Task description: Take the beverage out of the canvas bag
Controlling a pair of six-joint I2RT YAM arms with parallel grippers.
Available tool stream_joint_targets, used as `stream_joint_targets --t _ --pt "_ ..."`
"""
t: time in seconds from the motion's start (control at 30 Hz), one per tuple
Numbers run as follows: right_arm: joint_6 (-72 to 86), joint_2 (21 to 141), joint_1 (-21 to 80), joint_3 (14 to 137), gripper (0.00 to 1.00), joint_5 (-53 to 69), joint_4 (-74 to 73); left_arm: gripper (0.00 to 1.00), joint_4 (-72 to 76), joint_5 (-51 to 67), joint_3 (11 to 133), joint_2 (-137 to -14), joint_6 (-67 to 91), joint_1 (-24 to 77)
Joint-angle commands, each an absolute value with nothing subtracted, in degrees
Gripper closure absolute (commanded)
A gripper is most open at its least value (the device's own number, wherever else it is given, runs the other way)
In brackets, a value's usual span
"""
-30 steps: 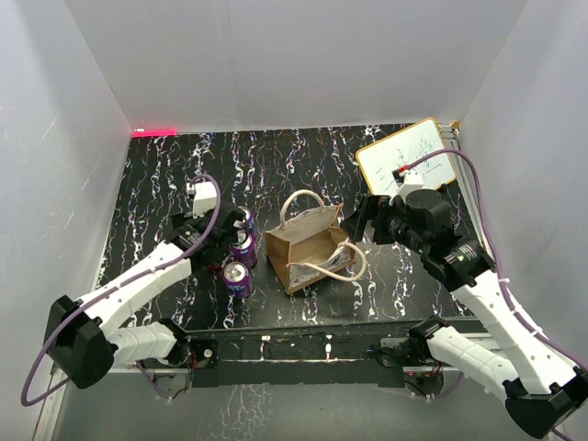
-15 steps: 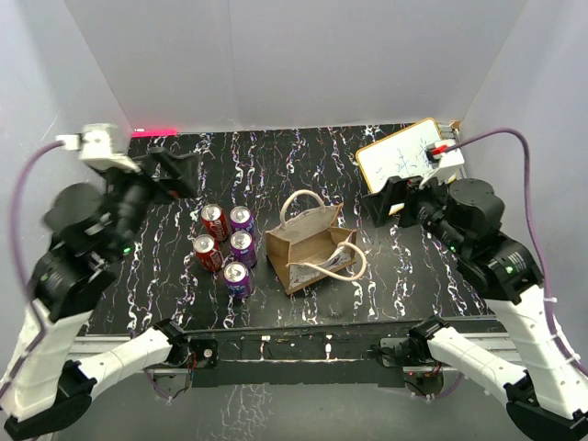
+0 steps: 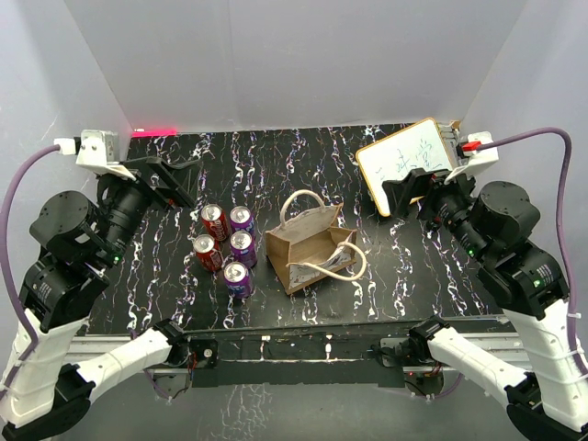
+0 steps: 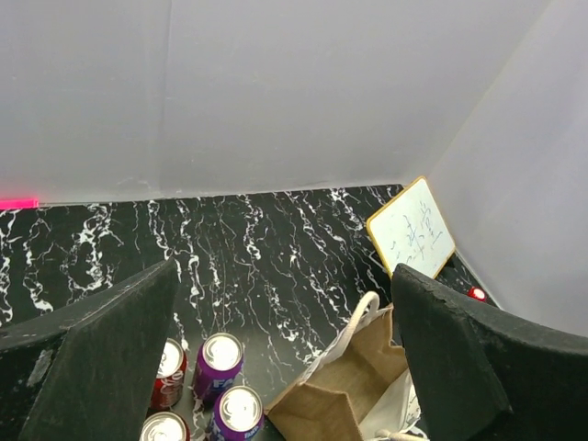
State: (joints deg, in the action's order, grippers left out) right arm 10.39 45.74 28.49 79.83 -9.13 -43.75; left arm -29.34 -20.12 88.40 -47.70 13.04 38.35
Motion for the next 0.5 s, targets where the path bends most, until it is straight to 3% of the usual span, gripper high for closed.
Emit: stream_joint_targets --t 0.0,0.47 --pt "10.04 45.25 28.52 81.15 0.01 -11.92 -42.49 0.03 -29.69 -21.12 87.82 -46.32 12.8 38.14" --pt "13.13 45.1 28.56 82.87 0.02 -18.43 -44.43 0.03 -27.18 -19.89 86.66 -47.45 15.76 38.14"
